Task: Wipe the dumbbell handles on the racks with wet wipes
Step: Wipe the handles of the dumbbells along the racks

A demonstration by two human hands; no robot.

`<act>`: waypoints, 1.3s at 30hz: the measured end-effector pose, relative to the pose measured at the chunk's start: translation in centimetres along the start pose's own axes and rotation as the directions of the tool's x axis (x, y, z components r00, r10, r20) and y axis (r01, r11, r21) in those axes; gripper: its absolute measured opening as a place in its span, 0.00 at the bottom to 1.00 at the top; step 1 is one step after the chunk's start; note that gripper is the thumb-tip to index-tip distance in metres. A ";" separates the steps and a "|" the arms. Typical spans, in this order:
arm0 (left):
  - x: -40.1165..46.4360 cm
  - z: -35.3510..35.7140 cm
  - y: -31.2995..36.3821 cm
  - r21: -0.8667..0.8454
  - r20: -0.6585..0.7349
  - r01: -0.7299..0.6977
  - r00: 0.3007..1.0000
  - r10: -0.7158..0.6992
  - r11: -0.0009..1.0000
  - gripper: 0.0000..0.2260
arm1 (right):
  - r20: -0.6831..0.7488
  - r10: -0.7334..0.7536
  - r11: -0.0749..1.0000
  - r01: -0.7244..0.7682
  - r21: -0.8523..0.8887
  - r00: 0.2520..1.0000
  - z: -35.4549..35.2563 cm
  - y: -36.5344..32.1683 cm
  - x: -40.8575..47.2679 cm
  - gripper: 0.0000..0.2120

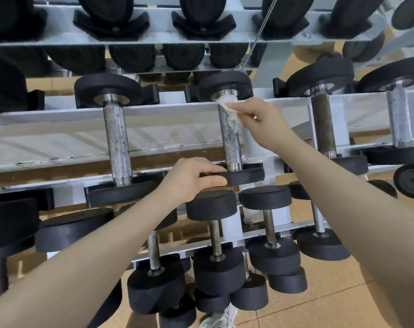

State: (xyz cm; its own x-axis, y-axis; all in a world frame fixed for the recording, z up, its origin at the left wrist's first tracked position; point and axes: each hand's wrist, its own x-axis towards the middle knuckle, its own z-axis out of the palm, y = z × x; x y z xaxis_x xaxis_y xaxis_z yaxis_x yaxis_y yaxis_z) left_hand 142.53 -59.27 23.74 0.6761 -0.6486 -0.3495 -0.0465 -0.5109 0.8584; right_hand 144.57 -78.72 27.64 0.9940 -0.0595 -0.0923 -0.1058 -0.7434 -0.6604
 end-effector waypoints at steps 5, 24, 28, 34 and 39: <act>-0.3 0.2 0.3 -0.001 -0.016 -0.006 1.000 0.006 1.000 0.13 | 0.292 -0.096 0.950 0.175 -0.259 0.952 -0.6 -0.2 -2.9 0.16; -10.3 -3.1 1.5 0.284 -0.033 -0.025 0.999 0.036 0.958 0.14 | 0.098 0.172 0.977 -0.158 -0.141 0.980 1.0 -9.3 -9.1 0.18; -11.8 -2.3 2.5 0.288 -0.015 -0.029 0.999 0.035 0.957 0.14 | 0.042 0.206 0.977 -0.203 -0.071 0.978 0.1 -8.9 -11.9 0.17; -14.3 1.8 4.2 0.217 -0.128 0.029 0.992 -0.001 0.976 0.14 | -0.003 0.212 0.971 -0.210 0.119 0.977 -1.3 -7.6 -16.8 0.16; -18.1 5.5 4.1 0.136 -0.290 0.126 0.953 -0.082 0.983 0.14 | 0.043 0.134 0.971 -0.139 0.192 0.990 -1.4 -8.0 -20.0 0.16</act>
State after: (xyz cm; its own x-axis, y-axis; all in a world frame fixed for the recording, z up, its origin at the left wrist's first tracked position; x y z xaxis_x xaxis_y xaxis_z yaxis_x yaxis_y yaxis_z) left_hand 126.12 -52.72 31.53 0.8620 -0.4127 -0.2945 -0.0604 -0.6604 0.7485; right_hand 125.57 -72.54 35.79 0.9687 -0.1298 -0.2115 -0.2470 -0.5856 -0.7721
